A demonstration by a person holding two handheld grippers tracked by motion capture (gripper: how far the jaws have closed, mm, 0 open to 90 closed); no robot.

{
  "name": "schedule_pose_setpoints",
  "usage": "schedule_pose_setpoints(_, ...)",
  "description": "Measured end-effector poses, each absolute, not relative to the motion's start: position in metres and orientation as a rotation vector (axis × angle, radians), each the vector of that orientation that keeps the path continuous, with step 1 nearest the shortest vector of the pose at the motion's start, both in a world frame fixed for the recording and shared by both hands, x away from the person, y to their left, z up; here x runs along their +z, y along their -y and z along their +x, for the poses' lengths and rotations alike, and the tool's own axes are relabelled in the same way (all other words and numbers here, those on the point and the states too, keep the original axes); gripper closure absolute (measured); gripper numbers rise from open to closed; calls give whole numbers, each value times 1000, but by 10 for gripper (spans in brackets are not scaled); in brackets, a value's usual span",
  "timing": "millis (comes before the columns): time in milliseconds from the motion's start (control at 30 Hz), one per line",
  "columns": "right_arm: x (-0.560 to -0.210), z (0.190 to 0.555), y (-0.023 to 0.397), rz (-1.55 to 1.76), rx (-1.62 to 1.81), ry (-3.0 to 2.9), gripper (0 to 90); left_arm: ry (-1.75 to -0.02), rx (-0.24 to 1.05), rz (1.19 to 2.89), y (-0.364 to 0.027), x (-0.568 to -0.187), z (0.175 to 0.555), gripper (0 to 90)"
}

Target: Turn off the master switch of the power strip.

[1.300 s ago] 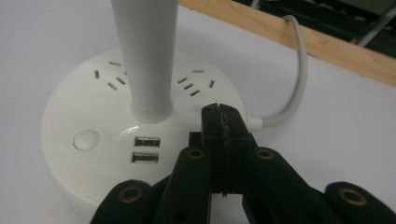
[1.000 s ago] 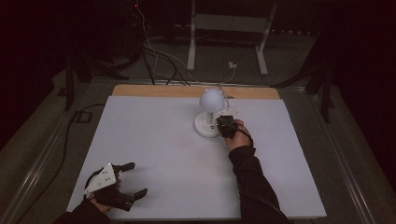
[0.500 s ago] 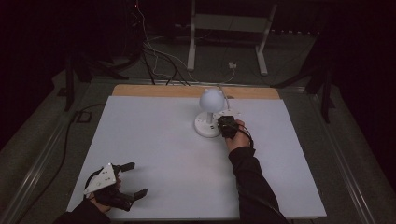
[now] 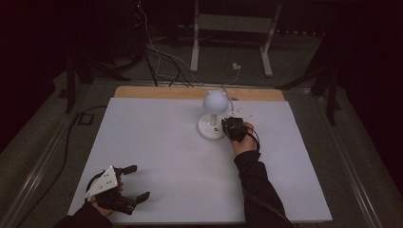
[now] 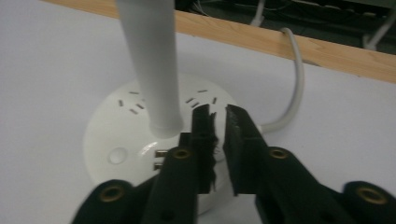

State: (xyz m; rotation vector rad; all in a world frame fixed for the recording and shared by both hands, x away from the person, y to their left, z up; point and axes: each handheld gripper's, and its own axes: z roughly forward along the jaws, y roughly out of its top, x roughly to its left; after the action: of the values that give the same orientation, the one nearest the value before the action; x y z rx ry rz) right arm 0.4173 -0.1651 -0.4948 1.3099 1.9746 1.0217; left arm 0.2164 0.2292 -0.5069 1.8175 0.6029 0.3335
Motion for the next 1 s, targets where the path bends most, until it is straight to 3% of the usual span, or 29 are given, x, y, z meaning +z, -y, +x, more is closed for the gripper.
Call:
schedule_pose_setpoints(100,-495,415,167,1311,1037,-1980,737,-604,336,1817,-229,-507,216,3)
schedule_pose_setpoints(133,-494,413,169,1319,1053,-1987,645,-604,336,1818,-229,-507,216,3)
schedule_pose_setpoints(167,-494,413,169,1319,1053,-1987,645,-603,336,1819,-229,-507,216,3)
schedule_pose_setpoints(200,-493,412,171,1335,1067,-1989,531,-603,336,1820,-229,-507,216,3)
schedule_pose_setpoints(233,-493,412,171,1335,1067,-1989,531,-604,335,1819,-229,-507,216,3)
schedule_pose_setpoints(300,-489,410,174,1364,1089,-1992,396,-605,334,1818,-229,-507,217,3)
schedule_pose_setpoints(400,-487,409,177,1354,1117,-1997,327,-605,334,1818,-229,-507,217,3)
schedule_pose_setpoints(500,-485,407,179,1340,1114,-2015,161,-604,334,1818,-229,-507,216,3)
schedule_pose_setpoints(567,-483,405,181,1337,1128,-2018,147,-605,334,1819,-229,-507,216,3)
schedule_pose_setpoints(700,-479,403,185,1306,1148,-2118,27,-607,331,1816,-229,-507,217,3)
schedule_pose_setpoints(1000,-466,392,195,1230,1209,-2264,0,-608,333,1817,-229,-507,216,3)
